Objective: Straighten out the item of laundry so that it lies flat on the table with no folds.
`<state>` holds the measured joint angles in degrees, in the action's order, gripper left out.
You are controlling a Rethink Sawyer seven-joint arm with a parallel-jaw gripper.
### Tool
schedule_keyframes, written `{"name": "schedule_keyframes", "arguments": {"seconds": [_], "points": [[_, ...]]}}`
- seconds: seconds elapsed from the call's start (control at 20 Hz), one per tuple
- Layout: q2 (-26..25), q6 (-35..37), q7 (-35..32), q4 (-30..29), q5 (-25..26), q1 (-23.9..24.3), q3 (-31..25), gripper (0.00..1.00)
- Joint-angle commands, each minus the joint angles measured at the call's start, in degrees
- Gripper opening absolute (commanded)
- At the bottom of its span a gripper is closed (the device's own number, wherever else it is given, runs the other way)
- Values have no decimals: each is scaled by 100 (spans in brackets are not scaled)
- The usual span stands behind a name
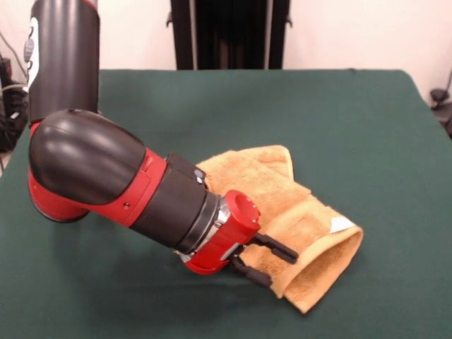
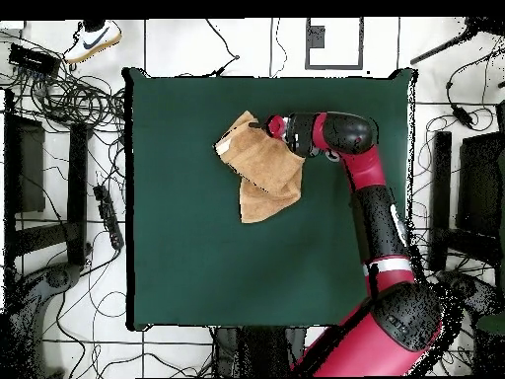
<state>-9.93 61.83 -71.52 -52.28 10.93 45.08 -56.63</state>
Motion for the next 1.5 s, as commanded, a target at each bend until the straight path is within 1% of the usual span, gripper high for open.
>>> {"name": "schedule_keyframes", "arguments": {"seconds": [0.05,0.15,0.25,0.3,0.9,0.95,1.1,1.2,1.25,1.35,1.5], "points": [[-202,-163,-641,-273,-166,-379,571,0],[-211,-150,-612,-262,-170,-375,566,0],[-183,-169,-298,-273,-90,-362,500,0],[-171,-163,-263,-294,-103,-349,470,0],[-140,28,-126,-122,-71,-410,490,0],[-139,11,-229,-120,-89,-413,513,100],[-137,-30,-276,-98,-82,-415,529,100],[-95,-83,-49,-73,26,-413,516,100],[-73,-92,-67,-59,42,-417,531,100],[-6,-21,-103,32,110,-450,619,100],[147,60,-130,263,359,-572,868,100]]}}
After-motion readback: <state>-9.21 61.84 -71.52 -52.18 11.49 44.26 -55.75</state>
